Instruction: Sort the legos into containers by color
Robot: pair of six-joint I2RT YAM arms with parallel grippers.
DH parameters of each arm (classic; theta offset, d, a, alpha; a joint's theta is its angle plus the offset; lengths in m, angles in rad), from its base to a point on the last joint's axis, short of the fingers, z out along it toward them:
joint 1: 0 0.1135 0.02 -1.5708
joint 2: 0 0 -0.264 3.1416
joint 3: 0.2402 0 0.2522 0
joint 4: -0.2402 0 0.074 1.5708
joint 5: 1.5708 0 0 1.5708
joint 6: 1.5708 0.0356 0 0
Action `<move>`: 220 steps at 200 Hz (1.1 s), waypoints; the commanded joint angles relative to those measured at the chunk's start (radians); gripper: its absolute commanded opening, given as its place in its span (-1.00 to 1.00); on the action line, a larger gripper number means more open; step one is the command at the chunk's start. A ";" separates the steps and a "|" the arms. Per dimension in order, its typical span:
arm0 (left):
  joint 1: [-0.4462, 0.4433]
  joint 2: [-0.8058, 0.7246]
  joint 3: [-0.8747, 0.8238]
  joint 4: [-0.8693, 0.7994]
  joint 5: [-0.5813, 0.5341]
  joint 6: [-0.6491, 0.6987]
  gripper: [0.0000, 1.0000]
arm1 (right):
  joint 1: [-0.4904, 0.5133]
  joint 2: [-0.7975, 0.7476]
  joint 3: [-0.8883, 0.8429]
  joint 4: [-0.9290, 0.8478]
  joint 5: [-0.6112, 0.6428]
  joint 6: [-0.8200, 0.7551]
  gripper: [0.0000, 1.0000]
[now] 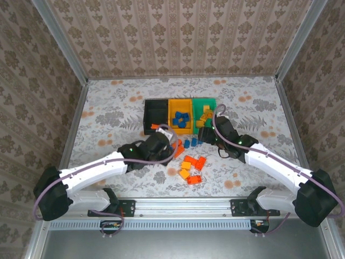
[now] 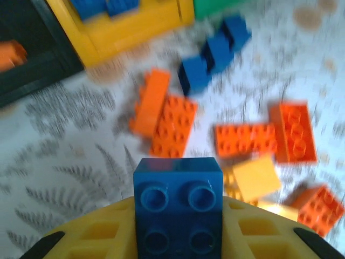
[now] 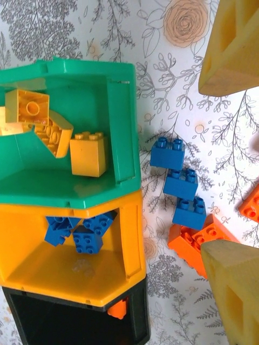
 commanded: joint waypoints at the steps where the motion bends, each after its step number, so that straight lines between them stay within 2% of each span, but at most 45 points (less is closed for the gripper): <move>1: 0.052 0.086 0.116 0.120 0.014 0.068 -0.32 | -0.011 -0.023 -0.022 0.004 0.027 0.018 0.46; 45: 0.182 0.371 0.359 0.203 0.012 0.108 -0.36 | -0.022 -0.033 -0.036 -0.010 0.018 0.019 0.46; 79: 0.218 0.556 0.508 0.187 -0.010 0.118 -0.34 | -0.028 -0.051 -0.044 -0.019 0.011 0.013 0.46; 92: 0.221 0.611 0.551 0.173 -0.017 0.115 -0.23 | -0.030 -0.055 -0.046 -0.019 0.007 0.012 0.46; 115: 0.222 0.662 0.600 0.159 -0.022 0.105 0.11 | -0.030 -0.055 -0.044 -0.021 -0.003 0.004 0.47; 148: 0.213 0.613 0.586 0.171 0.007 0.075 0.50 | -0.030 -0.054 -0.042 -0.029 -0.021 -0.014 0.49; 194: 0.147 0.376 0.419 0.233 0.027 0.026 0.99 | -0.023 -0.048 -0.049 -0.044 -0.109 -0.064 0.48; 220: 0.080 0.214 0.279 0.252 -0.002 -0.003 1.00 | 0.014 -0.029 -0.061 -0.040 -0.168 -0.100 0.48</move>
